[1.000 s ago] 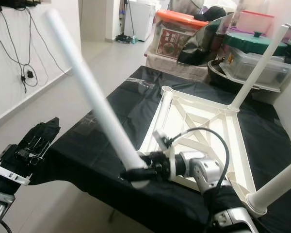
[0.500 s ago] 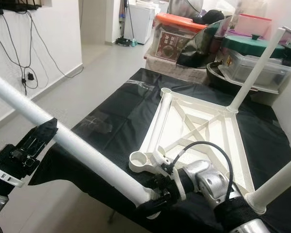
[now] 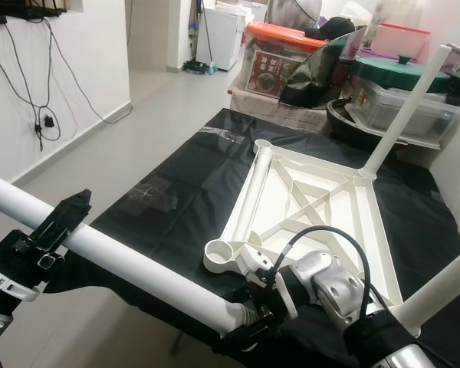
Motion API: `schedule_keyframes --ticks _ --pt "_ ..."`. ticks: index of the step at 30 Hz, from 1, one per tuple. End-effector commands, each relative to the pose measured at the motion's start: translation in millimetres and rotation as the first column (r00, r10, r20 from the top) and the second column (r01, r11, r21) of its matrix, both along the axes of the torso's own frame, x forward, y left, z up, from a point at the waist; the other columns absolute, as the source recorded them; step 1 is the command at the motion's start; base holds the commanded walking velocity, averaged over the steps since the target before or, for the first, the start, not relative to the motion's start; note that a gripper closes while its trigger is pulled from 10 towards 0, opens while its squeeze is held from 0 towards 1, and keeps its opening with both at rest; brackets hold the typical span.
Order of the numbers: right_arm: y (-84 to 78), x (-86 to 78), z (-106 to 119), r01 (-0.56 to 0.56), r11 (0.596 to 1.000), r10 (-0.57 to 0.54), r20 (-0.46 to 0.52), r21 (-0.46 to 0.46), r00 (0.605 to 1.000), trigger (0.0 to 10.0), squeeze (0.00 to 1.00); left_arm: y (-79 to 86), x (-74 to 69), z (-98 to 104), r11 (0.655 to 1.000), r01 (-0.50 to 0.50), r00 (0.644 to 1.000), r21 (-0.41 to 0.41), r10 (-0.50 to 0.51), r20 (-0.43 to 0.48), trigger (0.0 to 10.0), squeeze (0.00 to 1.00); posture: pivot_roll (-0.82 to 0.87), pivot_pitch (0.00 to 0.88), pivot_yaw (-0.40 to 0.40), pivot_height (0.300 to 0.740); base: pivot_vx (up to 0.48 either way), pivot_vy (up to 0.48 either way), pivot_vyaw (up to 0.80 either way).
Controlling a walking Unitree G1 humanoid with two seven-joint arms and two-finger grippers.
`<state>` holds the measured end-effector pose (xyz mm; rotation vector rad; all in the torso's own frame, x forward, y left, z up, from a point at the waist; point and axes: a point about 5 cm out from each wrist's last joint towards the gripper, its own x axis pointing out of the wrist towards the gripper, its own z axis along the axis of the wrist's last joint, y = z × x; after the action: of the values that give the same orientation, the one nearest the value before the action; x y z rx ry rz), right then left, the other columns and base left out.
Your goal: Building children table
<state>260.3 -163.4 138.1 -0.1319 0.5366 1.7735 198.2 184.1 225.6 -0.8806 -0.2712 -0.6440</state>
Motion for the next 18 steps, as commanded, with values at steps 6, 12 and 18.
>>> schedule_keyframes --ticks 6,12,18 --pt "-0.2 6.1 5.9 -0.006 1.000 0.006 0.031 0.009 1.000 0.0 0.00 -0.2 -0.3 -0.3 1.000 -0.008 1.000 -0.013 0.008 -0.014 0.0 0.00 0.20 0.005 -0.126 0.740 0.000 0.000 0.00" --pt "1.7 10.3 10.4 0.005 0.999 -0.007 0.045 0.041 0.999 0.0 0.00 2.4 0.9 -0.4 0.999 -0.024 1.000 -0.029 0.024 -0.020 0.0 0.00 0.20 0.004 -0.127 0.740 0.000 0.000 0.00" --pt "7.5 21.3 18.2 0.100 0.987 -0.110 0.072 0.123 0.991 10.0 1.00 7.6 2.6 1.6 0.997 -0.058 0.998 -0.054 0.057 -0.020 0.0 0.00 0.20 0.000 -0.127 0.740 0.000 0.000 0.00"
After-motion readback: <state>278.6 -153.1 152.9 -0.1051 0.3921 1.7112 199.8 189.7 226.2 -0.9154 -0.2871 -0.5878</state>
